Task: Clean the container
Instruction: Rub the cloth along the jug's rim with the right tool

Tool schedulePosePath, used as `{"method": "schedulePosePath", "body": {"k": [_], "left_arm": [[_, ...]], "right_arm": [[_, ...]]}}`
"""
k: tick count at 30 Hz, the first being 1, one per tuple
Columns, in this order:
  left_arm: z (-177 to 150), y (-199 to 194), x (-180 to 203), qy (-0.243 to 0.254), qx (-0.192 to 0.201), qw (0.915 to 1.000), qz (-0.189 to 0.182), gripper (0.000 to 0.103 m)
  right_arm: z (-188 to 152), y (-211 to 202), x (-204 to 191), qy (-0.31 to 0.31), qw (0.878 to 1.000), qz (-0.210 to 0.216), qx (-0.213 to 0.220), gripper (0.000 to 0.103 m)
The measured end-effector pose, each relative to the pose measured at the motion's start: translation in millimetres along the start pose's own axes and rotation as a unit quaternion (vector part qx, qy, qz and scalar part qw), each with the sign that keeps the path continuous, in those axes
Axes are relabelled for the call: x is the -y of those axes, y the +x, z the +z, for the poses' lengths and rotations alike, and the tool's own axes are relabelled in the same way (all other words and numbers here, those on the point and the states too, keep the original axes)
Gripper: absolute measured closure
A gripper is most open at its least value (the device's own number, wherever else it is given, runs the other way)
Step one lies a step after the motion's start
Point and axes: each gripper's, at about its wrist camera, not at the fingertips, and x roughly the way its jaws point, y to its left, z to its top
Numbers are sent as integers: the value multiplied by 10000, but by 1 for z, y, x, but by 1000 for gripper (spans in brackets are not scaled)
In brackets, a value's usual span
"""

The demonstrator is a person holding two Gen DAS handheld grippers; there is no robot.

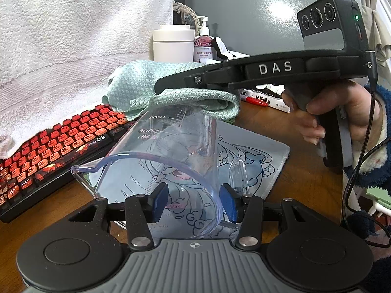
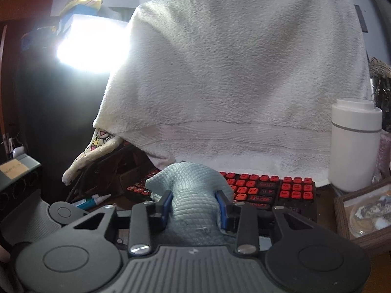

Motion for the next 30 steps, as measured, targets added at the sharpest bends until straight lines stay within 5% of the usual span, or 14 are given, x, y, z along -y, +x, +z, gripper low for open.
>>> {"method": "schedulePosePath", "body": {"k": [9, 18, 22, 30], "left_arm": [[0, 0, 1, 36, -1, 10000, -9, 55], [0, 0, 0, 24, -1, 10000, -14, 55], [0, 1, -1, 26, 0, 10000, -13, 55], [-2, 2, -1, 31, 1, 10000, -10, 55]], "right_arm": [[-5, -11, -22, -112, 9997, -139, 186, 69], [-11, -10, -66, -492, 9967, 620, 184, 69], [-12, -9, -70, -987, 9941, 415, 189, 69], [-4, -6, -34, -489, 9984, -208, 180, 69]]}}
